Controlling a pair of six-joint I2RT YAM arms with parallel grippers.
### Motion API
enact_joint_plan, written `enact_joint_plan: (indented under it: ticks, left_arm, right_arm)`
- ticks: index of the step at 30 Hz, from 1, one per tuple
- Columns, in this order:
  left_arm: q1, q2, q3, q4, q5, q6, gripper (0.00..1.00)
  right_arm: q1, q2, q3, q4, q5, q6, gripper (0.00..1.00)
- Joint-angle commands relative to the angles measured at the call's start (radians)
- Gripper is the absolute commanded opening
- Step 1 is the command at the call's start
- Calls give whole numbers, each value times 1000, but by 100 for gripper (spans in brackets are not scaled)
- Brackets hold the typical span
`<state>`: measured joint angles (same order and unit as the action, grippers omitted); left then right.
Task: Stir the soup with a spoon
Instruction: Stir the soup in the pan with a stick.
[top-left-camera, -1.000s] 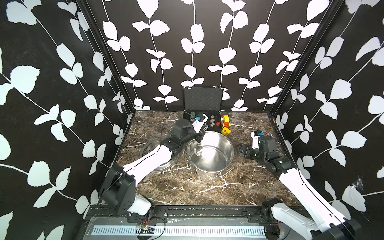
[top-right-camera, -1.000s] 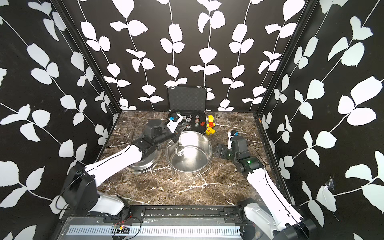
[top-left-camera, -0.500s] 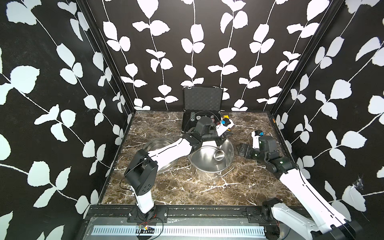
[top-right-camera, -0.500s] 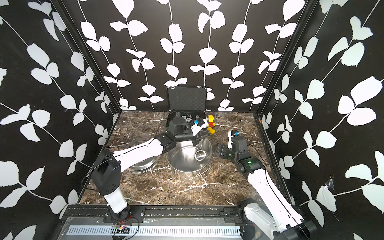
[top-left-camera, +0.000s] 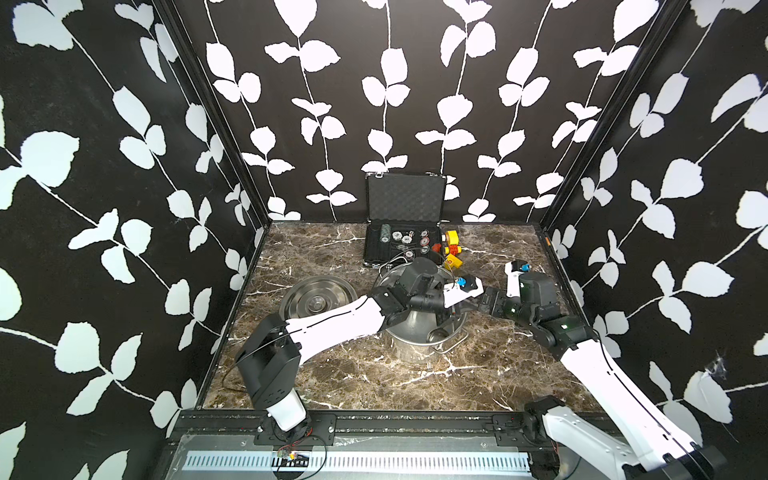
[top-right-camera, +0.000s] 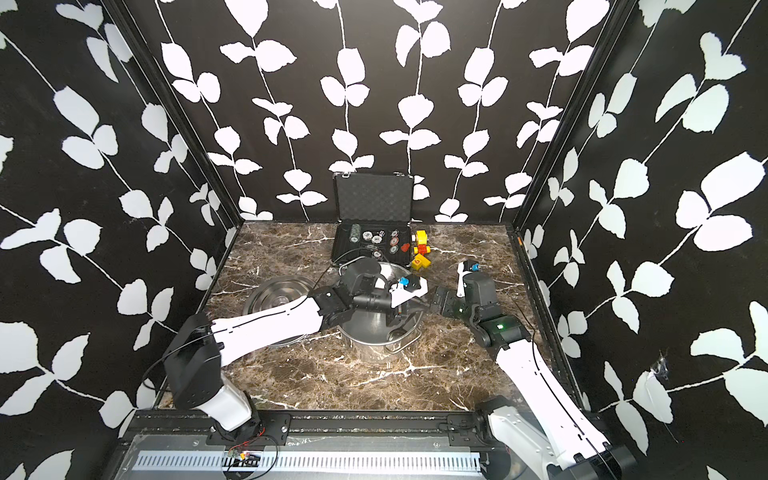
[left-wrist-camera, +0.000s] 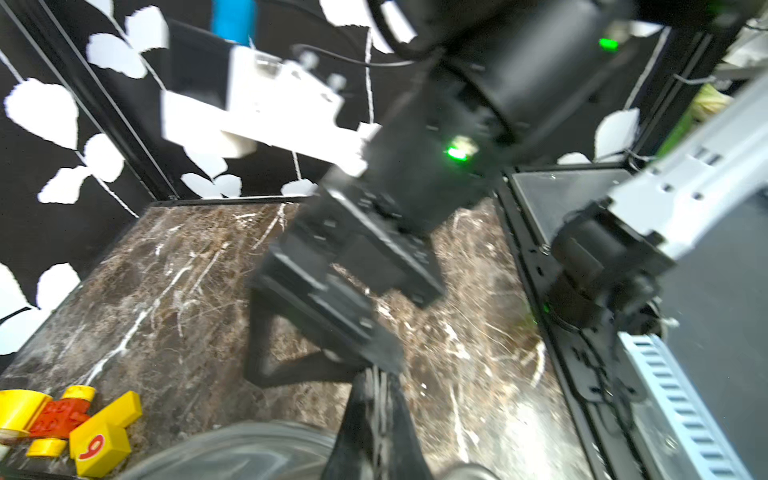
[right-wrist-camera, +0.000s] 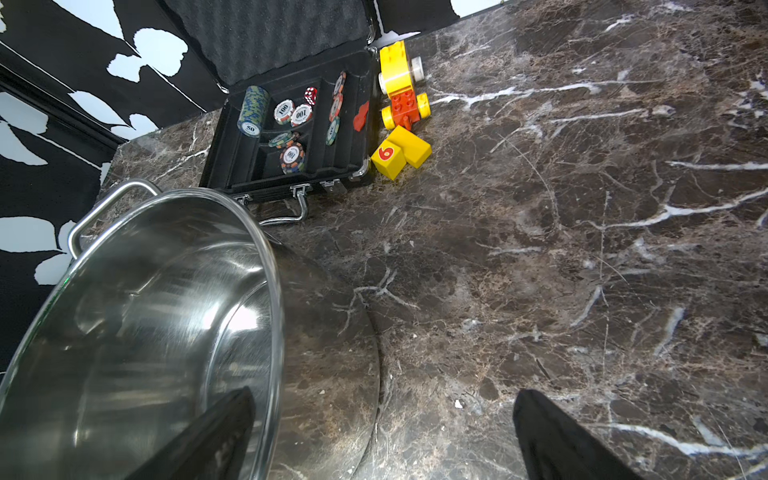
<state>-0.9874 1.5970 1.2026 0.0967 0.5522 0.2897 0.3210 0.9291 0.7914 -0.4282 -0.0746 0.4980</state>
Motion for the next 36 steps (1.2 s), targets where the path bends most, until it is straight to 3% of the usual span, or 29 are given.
enact_joint_plan:
  ticks: [1,11,22,28,33,36]
  left_arm:
    - [-5,-109,-65,-24,-38,27,0]
    - [12,-350,-280,-4,-253,5,0]
    - [220,-553,-420,48,-251,-113,0]
    - [336,-516,-451,242,-291,-211,0]
    - [370,-393,-369,323,-357,-239,0]
    - [380,-304,-296,350,-312,-246,0]
  right_arm:
    - [6,-9,-11,31,8,8,99]
    - [6,6,0,33,0,11,99]
    - [6,15,7,42,-5,14,99]
    - [6,27,17,47,-16,14,99]
    - [6,30,25,39,-16,7,99]
    - [6,22,18,35,-9,7,99]
